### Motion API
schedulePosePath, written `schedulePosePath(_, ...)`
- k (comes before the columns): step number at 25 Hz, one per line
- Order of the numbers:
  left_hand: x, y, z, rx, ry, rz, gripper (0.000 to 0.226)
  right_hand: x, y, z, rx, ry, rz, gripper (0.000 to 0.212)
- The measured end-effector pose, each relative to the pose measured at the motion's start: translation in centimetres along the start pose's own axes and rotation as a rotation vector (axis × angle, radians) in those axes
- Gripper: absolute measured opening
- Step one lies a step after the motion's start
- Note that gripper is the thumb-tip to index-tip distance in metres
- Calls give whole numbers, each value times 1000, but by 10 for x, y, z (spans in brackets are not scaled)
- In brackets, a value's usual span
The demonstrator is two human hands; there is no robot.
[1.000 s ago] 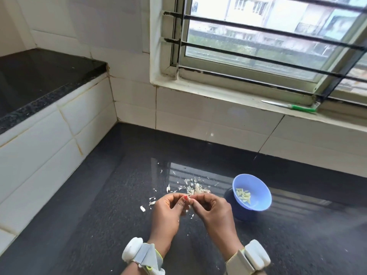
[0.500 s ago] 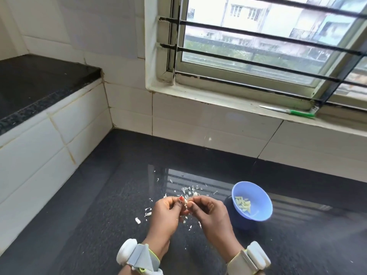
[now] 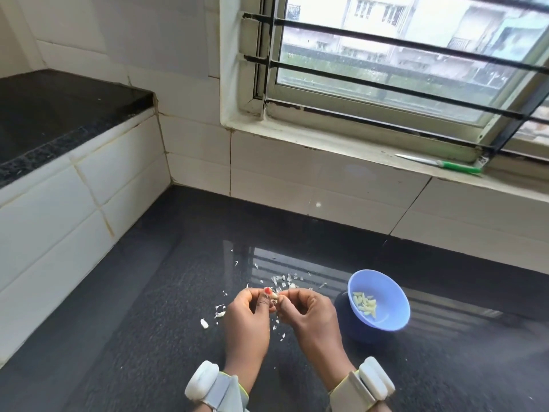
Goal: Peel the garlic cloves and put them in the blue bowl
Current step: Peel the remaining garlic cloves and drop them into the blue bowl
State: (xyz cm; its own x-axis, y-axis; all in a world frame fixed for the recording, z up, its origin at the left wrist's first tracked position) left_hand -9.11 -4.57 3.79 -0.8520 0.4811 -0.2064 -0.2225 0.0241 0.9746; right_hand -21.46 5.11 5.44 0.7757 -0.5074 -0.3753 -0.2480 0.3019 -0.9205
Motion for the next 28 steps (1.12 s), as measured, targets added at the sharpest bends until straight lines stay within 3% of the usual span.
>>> schedulePosePath(7, 0, -1, 0, -9, 12, -9, 15, 6, 4, -3, 18, -18, -55, 11)
schedulePosePath(14, 25, -8, 0, -202, -252, 377, 23, 12, 10, -13, -10, -132, -168, 16)
schedulePosePath(18, 28, -8, 2, -248, -288, 456, 20, -3, 23, -19, 33, -5, -42, 15)
schedulePosePath(21, 22, -11, 0, -222, -211, 409, 17, -4, 17, -20, 19, -17, 275, 22)
schedulePosePath(23, 14, -9, -2, -162, -145, 302, 19, -5, 12, -20, 14, -15, 396, 14)
schedulePosePath(24, 10, -7, -3, -124, -117, 228, 20, -8, 13, -20, 28, 7, 390, 4)
schedulePosePath(26, 4, -3, -4, -62, -67, 79, 21, -17, 18, -16, 76, 71, 284, 14)
schedulePosePath(28, 2, -1, -4, -26, -38, -9, 20, -16, 23, -14, 87, 61, 2, 12)
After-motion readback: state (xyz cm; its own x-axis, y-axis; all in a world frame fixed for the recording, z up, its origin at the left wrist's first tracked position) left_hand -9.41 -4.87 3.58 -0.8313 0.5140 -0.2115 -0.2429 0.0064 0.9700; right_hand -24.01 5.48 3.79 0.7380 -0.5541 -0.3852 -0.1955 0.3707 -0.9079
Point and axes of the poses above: each hand's wrist, its own z-axis away from the middle knuckle, its own x-axis out of the palm, y = z × x, the point moved 10 cm from there along -z, towards the middle knuckle, and after that the axes turned 10 degrees about -y, right-handed, at the moved point
